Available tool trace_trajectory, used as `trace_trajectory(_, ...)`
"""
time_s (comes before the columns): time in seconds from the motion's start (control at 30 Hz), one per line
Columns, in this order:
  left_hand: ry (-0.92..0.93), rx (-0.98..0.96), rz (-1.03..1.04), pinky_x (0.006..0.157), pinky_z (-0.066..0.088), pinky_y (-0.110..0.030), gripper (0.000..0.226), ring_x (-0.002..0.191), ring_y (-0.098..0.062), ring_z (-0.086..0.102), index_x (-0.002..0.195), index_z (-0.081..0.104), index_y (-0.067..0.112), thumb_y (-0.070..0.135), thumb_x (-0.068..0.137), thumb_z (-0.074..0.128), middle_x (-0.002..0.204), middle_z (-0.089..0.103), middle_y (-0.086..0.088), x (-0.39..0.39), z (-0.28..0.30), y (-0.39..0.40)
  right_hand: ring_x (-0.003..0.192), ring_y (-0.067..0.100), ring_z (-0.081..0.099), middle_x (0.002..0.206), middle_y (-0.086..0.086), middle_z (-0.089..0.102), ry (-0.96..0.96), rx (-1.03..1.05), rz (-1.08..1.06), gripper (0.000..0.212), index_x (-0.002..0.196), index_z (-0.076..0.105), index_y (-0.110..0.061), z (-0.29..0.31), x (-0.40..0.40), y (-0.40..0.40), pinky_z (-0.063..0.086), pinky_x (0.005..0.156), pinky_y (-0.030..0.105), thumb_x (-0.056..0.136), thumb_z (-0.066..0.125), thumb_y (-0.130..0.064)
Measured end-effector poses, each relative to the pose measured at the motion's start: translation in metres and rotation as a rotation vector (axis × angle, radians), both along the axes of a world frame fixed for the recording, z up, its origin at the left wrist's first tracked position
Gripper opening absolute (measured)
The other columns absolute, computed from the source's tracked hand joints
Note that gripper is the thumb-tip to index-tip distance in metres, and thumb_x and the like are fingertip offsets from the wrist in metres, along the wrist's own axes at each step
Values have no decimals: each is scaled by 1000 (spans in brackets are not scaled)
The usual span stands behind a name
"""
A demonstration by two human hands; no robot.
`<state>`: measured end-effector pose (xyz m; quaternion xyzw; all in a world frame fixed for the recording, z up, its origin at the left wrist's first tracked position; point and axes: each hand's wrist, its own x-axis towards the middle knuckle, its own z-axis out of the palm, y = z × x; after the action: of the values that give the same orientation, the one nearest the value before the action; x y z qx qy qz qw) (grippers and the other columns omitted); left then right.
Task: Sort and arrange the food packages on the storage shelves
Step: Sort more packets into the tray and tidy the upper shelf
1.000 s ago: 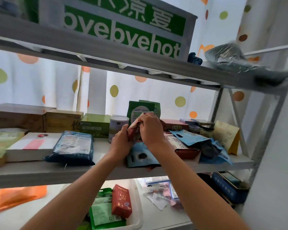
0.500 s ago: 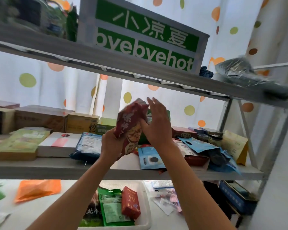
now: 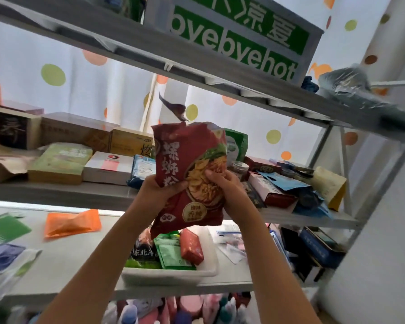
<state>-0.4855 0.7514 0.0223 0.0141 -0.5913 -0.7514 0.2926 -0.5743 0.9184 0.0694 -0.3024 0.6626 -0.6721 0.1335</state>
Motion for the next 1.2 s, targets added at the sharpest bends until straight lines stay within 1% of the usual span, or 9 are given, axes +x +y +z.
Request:
trace_trajectory(0.17,-77,-145,79,61,56,-21,36,72,-8,73,99,69,21,19,68,88,83,77,7,12,-26,4,104,32,72,109,13,76,-48,-31,-170,34,114,71,-8,-40,22,8,54,100,52,84,79,-24)
trace_trajectory(0.33,-241,-285,211,82,59,-43,87,95,-18,69,126,51,25,68,57,81,108,68,5,21,-61,39,100,28,74,104,5,78,1,-49,-315,45,104,74,-21,-76,47,25,57,93,52,66,85,-45)
trace_trajectory(0.47,-258,-266,217,91,54,-41,101,106,-17,59,133,37,24,47,53,94,115,58,7,35,-70,84,97,25,74,100,1,78,-6,-50,-338,32,104,73,-23,-95,63,55,58,92,50,77,84,-35)
trace_trajectory(0.57,-231,-332,244,85,49,-30,107,105,-13,57,128,35,29,53,42,94,117,57,6,48,-79,119,94,25,75,98,2,79,-13,-95,-290,25,102,73,-20,-102,75,88,60,86,43,79,84,-23)
trace_trajectory(0.67,-198,-329,262,80,48,-18,105,101,0,58,128,40,26,49,39,92,112,60,11,60,-94,151,86,16,76,91,-1,79,-25,-87,-191,20,99,72,-18,-107,89,122,58,70,26,82,79,-11)
trace_trajectory(0.77,-208,-307,241,87,57,-37,99,102,-8,66,128,46,28,42,44,96,112,68,8,68,-114,182,80,8,75,86,-6,79,-43,-50,-105,19,100,69,-16,-118,104,155,56,66,19,83,76,-10)
trace_trajectory(0.9,-217,-294,203,93,56,-47,89,111,-16,65,131,46,27,38,56,93,118,68,3,87,-131,230,97,15,73,101,-1,78,-53,-32,-58,36,110,66,-19,-139,121,198,58,79,24,82,79,-38)
trace_trajectory(1.03,-214,-261,265,86,54,-16,75,105,5,63,132,51,22,21,68,91,116,68,10,118,-140,274,111,18,69,116,-2,74,-106,-14,-59,67,121,63,-25,-163,140,231,57,95,39,70,70,-69)
trace_trajectory(1.2,-292,-272,295,67,43,1,57,84,25,57,111,58,28,11,67,90,96,61,24,145,-153,304,110,22,70,114,-4,75,-196,-11,-86,61,110,70,-41,-192,162,263,54,99,50,63,74,-78)
